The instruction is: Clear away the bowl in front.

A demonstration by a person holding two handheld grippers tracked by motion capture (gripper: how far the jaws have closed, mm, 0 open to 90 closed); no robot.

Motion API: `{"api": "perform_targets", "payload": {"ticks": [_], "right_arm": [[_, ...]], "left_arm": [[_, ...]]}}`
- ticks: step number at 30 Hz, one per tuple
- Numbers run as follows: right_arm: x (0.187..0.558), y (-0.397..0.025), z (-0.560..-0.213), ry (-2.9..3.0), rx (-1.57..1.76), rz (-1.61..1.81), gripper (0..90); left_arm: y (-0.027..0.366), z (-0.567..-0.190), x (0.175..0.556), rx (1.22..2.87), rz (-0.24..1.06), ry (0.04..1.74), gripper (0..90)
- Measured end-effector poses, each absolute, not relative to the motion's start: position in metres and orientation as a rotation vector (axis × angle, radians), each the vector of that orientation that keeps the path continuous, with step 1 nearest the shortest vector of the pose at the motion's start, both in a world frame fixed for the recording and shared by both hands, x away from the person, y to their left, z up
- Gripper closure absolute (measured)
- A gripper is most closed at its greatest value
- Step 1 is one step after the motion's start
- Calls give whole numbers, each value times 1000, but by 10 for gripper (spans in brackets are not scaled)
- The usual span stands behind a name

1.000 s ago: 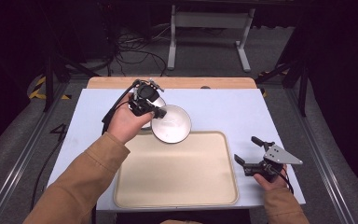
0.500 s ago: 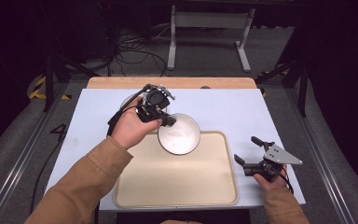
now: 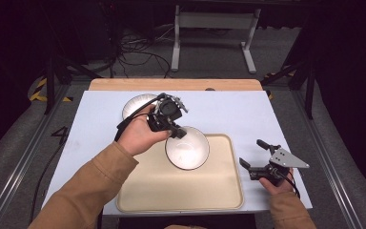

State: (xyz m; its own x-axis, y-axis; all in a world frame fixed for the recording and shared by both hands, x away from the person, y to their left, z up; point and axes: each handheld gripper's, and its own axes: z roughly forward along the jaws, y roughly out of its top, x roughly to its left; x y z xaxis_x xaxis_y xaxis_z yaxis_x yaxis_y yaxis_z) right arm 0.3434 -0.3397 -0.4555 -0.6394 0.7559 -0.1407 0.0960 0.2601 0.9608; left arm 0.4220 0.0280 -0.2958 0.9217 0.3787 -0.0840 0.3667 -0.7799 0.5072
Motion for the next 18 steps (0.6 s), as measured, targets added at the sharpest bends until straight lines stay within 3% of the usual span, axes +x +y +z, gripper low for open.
{"api": "perform_targets", "payload": {"ticks": [18], "right_arm": [[343,-340,-455,1933,769,1410,51]], "left_arm": [[16,-322,418,2639,-4,457,820]]}}
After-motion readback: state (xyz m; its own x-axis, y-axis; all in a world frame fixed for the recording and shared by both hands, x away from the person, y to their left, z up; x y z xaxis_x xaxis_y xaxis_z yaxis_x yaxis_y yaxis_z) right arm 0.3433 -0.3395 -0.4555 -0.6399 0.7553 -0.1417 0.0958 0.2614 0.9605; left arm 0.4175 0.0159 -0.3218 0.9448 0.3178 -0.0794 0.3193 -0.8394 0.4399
